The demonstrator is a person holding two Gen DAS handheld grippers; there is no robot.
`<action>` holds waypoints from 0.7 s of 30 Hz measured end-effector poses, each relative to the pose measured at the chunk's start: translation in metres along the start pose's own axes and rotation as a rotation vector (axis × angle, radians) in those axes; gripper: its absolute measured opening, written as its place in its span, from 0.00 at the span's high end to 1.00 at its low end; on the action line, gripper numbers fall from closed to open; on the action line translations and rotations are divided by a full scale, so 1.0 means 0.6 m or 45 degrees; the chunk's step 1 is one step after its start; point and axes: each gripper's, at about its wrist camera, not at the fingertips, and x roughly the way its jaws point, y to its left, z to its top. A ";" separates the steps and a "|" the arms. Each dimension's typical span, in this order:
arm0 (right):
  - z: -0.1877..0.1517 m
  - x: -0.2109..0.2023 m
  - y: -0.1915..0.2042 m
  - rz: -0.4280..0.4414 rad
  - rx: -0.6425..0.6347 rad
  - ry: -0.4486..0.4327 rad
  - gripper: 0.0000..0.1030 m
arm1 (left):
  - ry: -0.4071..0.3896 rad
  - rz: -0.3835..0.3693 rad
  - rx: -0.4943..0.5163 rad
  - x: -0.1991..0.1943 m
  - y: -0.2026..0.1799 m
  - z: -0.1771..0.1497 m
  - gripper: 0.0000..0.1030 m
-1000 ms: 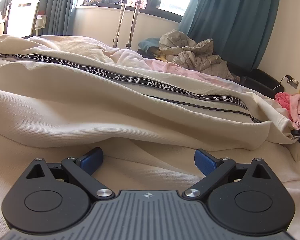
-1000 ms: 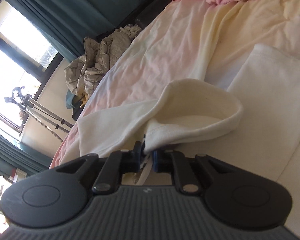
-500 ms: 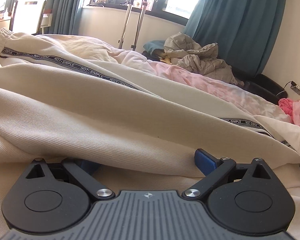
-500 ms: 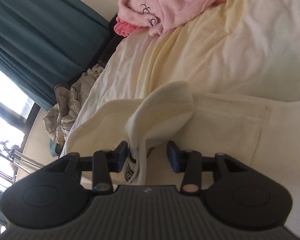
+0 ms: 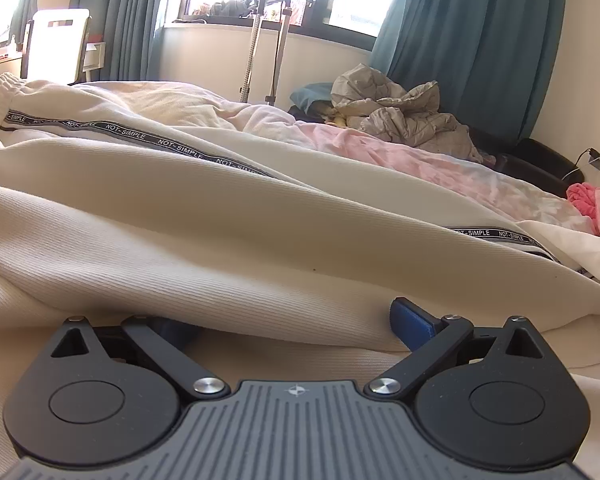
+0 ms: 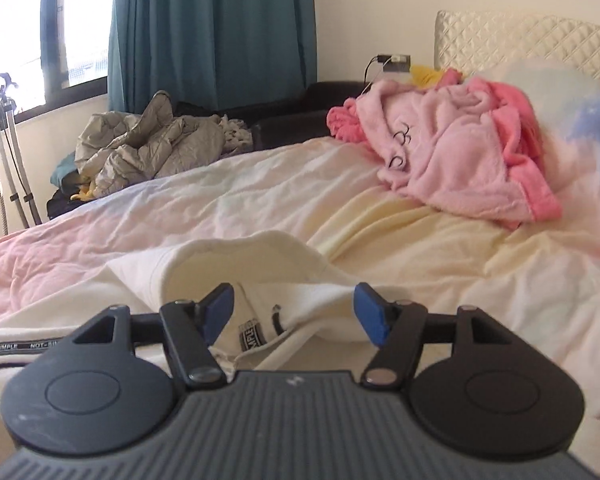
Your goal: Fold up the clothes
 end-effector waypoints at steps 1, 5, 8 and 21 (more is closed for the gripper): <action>0.001 -0.003 0.003 0.051 -0.018 -0.043 0.34 | -0.001 0.001 0.001 0.000 0.000 0.000 0.03; -0.009 0.033 0.042 0.366 -0.172 0.094 0.35 | -0.004 0.004 0.008 0.000 -0.001 -0.002 0.03; -0.015 0.060 0.082 0.297 -0.339 0.125 0.52 | -0.008 0.003 0.010 0.000 0.000 -0.003 0.03; 0.118 0.320 0.034 0.123 0.095 0.272 0.70 | -0.064 0.037 0.033 0.001 -0.006 -0.012 0.02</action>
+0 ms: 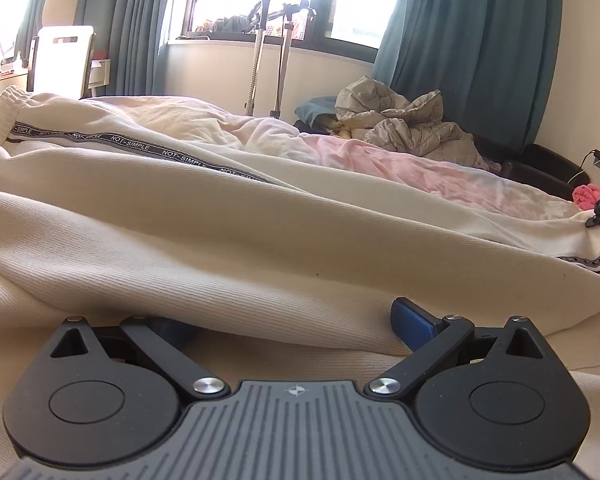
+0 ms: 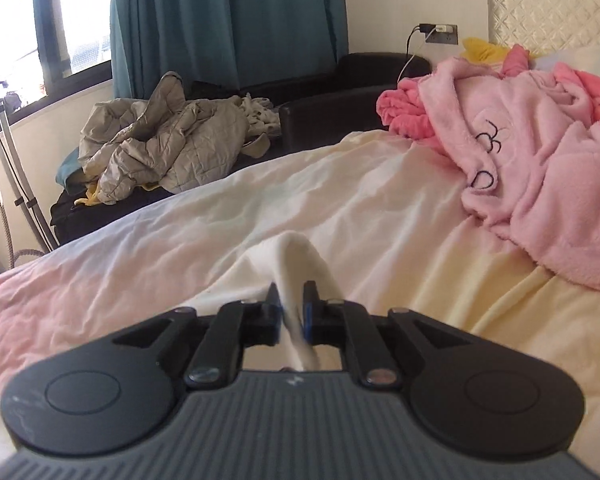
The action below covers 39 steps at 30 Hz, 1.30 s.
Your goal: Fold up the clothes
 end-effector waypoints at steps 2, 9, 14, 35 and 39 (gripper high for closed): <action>0.006 0.020 -0.005 0.002 0.072 0.043 0.46 | -0.001 0.004 0.010 0.002 -0.003 -0.001 0.01; -0.030 -0.069 -0.027 0.061 0.243 -0.076 0.29 | 0.006 0.008 0.009 0.006 -0.005 0.001 0.01; -0.097 -0.198 -0.024 0.060 0.217 -0.058 0.29 | 0.047 -0.006 0.021 0.006 -0.002 0.010 0.00; -0.263 -0.528 -0.157 0.079 0.621 0.072 0.25 | -0.094 0.116 0.014 -0.198 0.078 0.070 0.00; -0.281 -0.533 -0.191 -0.036 0.730 0.076 0.25 | -0.099 0.113 -0.009 -0.238 0.114 0.090 0.00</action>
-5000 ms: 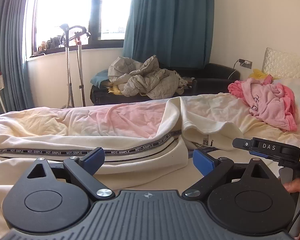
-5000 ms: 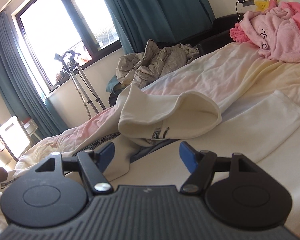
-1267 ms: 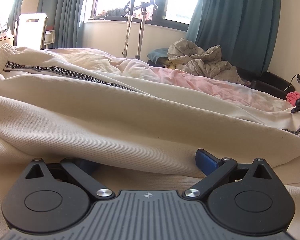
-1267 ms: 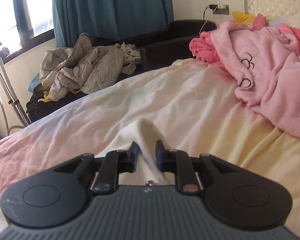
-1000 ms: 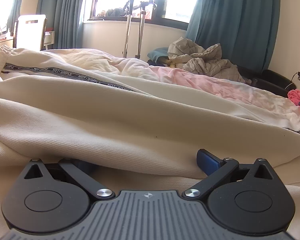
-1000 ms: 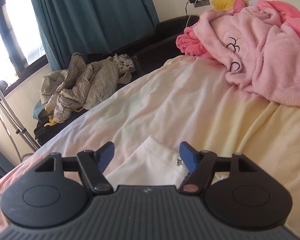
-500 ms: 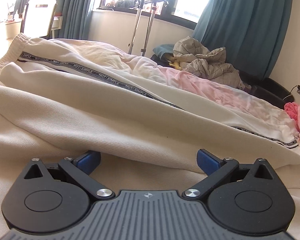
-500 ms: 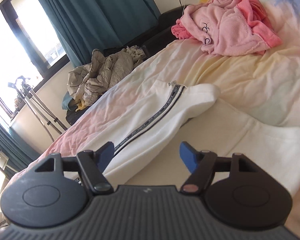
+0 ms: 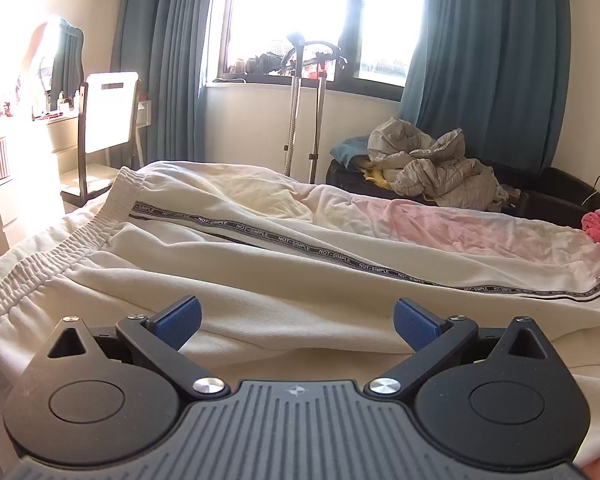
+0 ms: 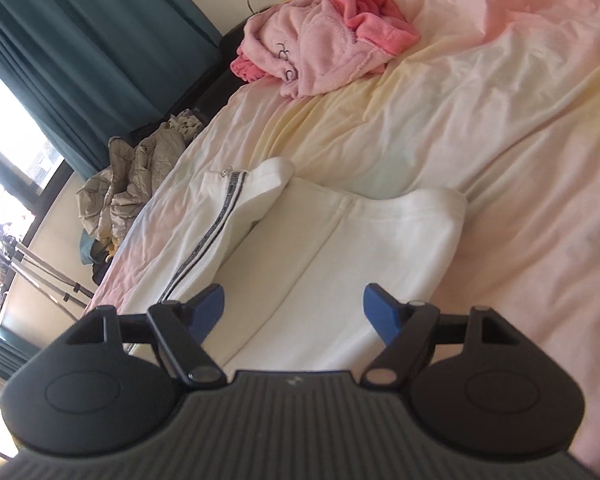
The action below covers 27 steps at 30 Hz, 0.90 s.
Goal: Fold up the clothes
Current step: 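Open the right gripper and release the folded cuff, then grasp the waistband with the left gripper while the right gripper grasps the folded leg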
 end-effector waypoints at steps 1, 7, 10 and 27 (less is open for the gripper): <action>-0.001 -0.001 -0.009 -0.040 0.027 -0.017 0.25 | 0.002 0.001 -0.015 -0.006 0.015 0.008 0.00; -0.007 0.009 -0.047 -0.344 0.099 -0.177 0.19 | -0.046 0.160 -0.047 -0.028 0.122 0.078 0.00; -0.014 0.052 -0.077 -0.339 0.213 -0.073 0.19 | -0.029 0.253 -0.200 -0.035 0.194 0.100 0.00; -0.015 0.084 -0.013 0.103 0.256 0.026 0.31 | 0.280 0.098 -1.139 -0.035 0.428 0.015 0.01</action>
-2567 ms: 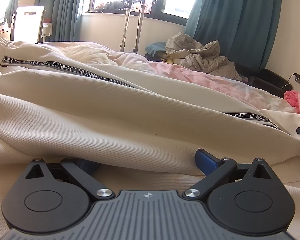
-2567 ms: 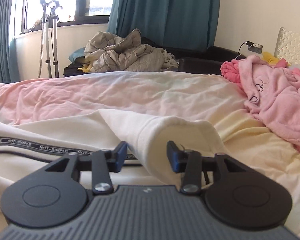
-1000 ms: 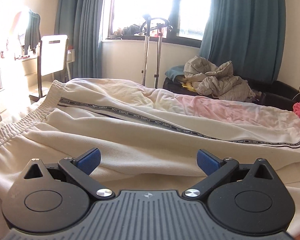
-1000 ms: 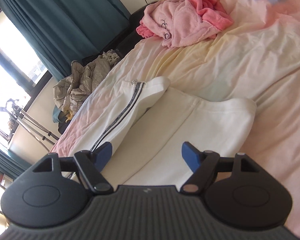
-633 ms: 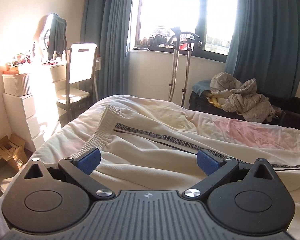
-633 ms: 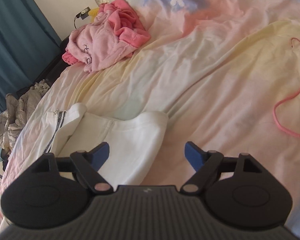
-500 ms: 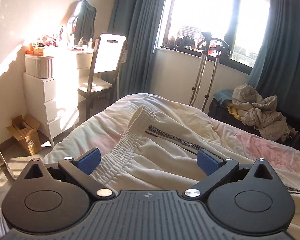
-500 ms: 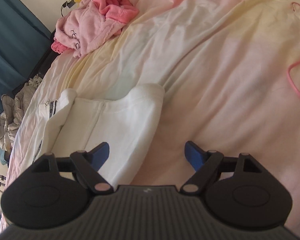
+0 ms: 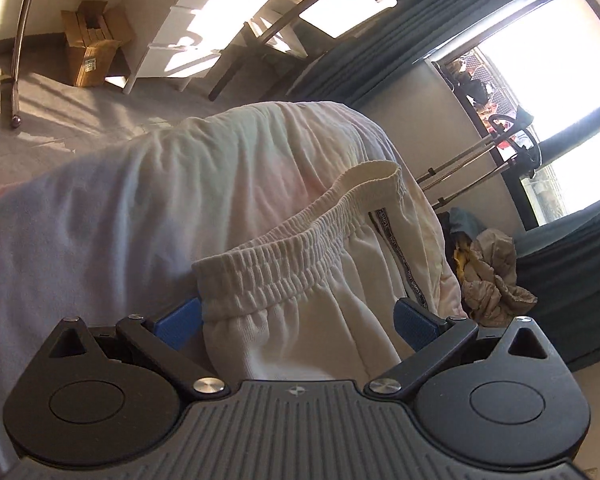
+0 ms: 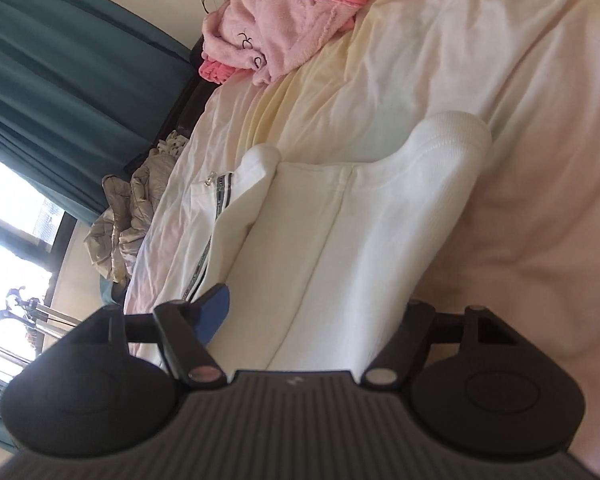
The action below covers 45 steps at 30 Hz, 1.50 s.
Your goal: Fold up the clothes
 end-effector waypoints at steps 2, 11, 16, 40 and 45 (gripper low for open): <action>-0.002 0.004 -0.006 -0.024 0.025 0.021 0.33 | 0.030 0.042 0.039 0.004 0.000 -0.005 0.01; -0.008 0.012 -0.039 -0.102 0.128 0.058 0.52 | 0.058 0.007 -0.128 0.003 0.028 -0.016 0.01; -0.008 0.014 -0.022 -0.017 0.097 0.084 0.71 | 0.048 -0.019 -0.219 0.008 0.035 -0.042 0.01; 0.064 0.014 -0.132 0.040 0.577 0.149 0.75 | 0.124 -0.116 -0.346 0.060 0.043 -0.085 0.14; 0.065 0.020 -0.133 0.057 0.560 0.093 0.79 | 0.186 -0.085 -0.250 0.080 0.021 -0.097 0.24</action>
